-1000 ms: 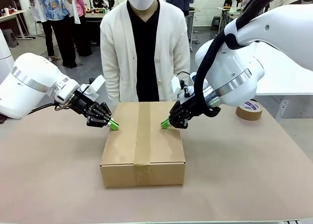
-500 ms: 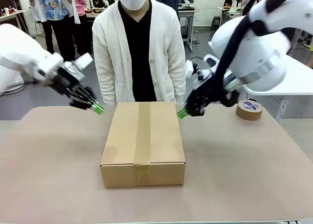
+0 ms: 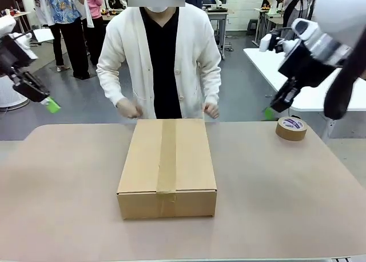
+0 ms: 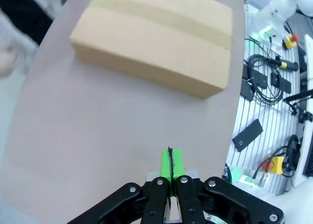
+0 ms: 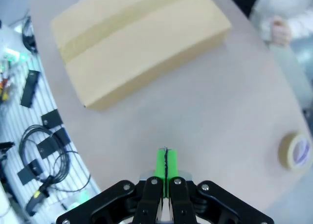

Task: Wrap the clocks to prevent damage.
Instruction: After the human seals the box with tape, release both hands from the side flaps of the Package Box.

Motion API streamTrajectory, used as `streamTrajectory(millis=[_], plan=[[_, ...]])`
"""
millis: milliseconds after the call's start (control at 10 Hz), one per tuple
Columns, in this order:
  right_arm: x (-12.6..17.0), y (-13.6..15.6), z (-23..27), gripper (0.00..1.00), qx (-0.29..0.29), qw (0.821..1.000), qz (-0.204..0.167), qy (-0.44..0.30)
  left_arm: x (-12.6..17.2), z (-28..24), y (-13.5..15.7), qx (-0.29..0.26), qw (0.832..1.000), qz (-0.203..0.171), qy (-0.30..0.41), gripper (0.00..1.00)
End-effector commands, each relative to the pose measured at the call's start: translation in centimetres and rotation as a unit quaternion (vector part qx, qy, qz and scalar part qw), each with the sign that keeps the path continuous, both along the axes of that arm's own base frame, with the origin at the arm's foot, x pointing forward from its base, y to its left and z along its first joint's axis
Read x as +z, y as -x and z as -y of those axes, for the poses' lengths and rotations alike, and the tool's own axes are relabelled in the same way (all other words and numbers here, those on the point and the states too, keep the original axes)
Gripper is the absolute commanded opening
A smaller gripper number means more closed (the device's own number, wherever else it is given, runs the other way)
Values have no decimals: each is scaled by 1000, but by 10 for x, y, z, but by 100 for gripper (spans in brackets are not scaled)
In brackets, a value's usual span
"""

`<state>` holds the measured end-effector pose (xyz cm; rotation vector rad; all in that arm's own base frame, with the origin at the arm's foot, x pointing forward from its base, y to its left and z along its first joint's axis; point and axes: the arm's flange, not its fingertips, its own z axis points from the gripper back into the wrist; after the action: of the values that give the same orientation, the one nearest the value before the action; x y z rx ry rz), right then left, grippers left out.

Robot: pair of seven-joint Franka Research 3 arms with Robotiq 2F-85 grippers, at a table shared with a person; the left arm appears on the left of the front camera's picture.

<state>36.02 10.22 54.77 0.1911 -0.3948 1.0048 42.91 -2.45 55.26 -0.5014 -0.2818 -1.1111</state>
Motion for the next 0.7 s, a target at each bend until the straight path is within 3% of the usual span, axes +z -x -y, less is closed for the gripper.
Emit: streamTrajectory(millis=[0,100,200,300,600], plan=[[-11,14,0,1,-95,994,-47,30,-10,-4,9,100,994,-28,-43,1],[-14,16,0,1,-107,992,-51,42,-17,-6,15,133,989,-29,-57,1],[-21,7,-6,1,-96,991,-40,83,-21,-3,11,130,989,-32,-65,1],[-8,11,8,1,-85,995,-30,33,-8,-16,3,92,995,-22,-37,1],[-8,11,8,1,-85,995,-30,33,-8,-16,3,92,995,-22,-37,1]])
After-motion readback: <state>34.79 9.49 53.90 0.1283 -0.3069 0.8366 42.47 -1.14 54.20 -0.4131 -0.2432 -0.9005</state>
